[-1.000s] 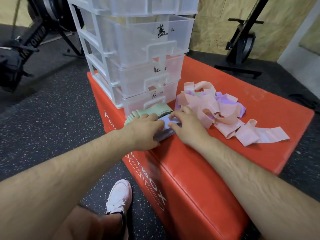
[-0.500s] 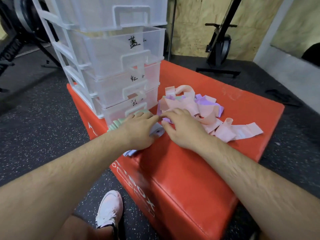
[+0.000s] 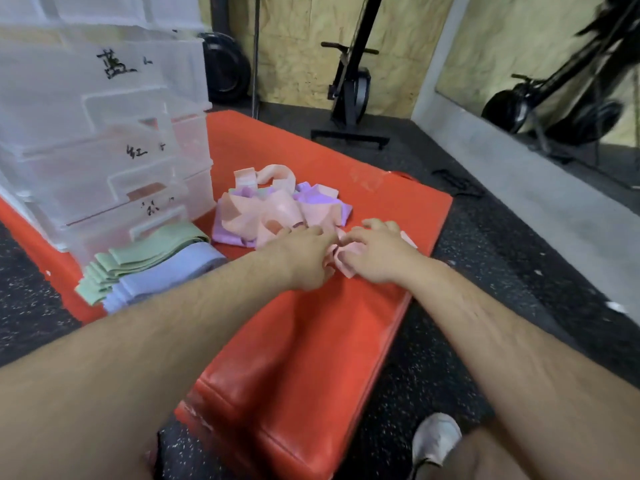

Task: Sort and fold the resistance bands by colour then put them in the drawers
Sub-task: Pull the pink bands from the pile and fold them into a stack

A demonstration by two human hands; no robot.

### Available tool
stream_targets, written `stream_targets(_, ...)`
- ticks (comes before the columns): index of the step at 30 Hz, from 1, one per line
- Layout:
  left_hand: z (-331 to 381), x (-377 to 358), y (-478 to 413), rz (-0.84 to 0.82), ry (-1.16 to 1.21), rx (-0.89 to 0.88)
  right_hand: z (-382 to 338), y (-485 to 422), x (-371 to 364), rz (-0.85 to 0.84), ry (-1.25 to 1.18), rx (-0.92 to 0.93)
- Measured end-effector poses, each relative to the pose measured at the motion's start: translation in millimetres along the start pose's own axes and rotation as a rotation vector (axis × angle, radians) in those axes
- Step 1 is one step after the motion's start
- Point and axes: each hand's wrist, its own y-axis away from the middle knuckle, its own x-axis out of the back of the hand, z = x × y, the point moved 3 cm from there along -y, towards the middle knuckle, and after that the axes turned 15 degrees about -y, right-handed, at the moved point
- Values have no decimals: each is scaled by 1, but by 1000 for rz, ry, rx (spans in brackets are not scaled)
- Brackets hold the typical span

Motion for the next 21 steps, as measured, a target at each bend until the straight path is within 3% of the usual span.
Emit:
stream_targets(5, 21, -5, -18, -76, -25, -32, 22, 3, -7, -94, 23, 1)
stream_targets(8, 21, -1, -21, -48, 31, -21, 25, 3, 3, 32, -68, 70)
stream_targets(11, 16, 16, -17, 92, 235, 16, 9, 11, 26, 161, -242, 197)
stream_targets(15, 8, 54, 7, 271, 681, 67, -18, 34, 71, 297, -612, 193)
stream_targets(17, 2, 71, 23, 355, 819, 80, -36, 43, 88, 275, -768, 202)
stream_targets(21, -21, 91, 43, 465, 858, 126, -56, 48, 102, 106, -957, 220)
